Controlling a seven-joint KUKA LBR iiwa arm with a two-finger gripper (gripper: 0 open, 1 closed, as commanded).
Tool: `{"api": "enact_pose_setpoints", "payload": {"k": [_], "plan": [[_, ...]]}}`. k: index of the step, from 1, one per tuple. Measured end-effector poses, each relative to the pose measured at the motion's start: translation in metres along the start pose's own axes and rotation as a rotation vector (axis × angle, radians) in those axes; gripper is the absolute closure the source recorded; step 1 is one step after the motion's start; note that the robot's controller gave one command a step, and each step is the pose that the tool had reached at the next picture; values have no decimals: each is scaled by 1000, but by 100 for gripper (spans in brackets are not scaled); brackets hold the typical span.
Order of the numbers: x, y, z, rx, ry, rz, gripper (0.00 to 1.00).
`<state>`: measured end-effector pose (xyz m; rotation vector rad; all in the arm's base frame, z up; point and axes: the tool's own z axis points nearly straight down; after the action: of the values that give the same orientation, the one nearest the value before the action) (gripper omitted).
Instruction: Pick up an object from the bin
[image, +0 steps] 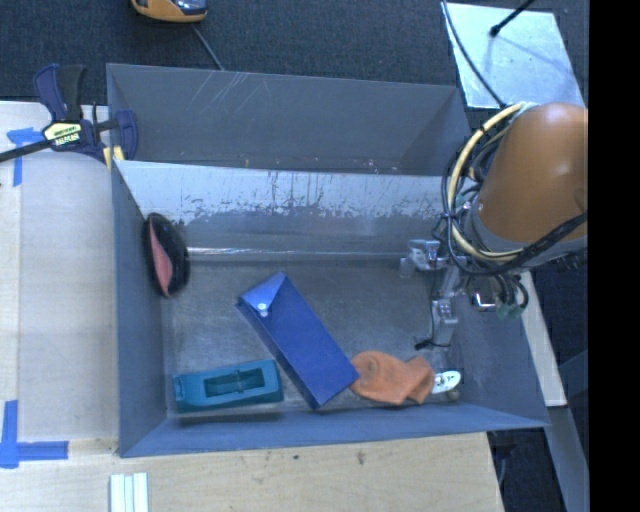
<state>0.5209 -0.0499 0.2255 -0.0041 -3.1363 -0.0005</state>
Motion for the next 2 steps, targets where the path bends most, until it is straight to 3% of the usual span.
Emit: {"api": "enact_pose_setpoints", "payload": {"k": [1,2], "plan": [[-2,0,-5,1,-9,-1,0],[6,17,35,2,-17,-35,0]]}}
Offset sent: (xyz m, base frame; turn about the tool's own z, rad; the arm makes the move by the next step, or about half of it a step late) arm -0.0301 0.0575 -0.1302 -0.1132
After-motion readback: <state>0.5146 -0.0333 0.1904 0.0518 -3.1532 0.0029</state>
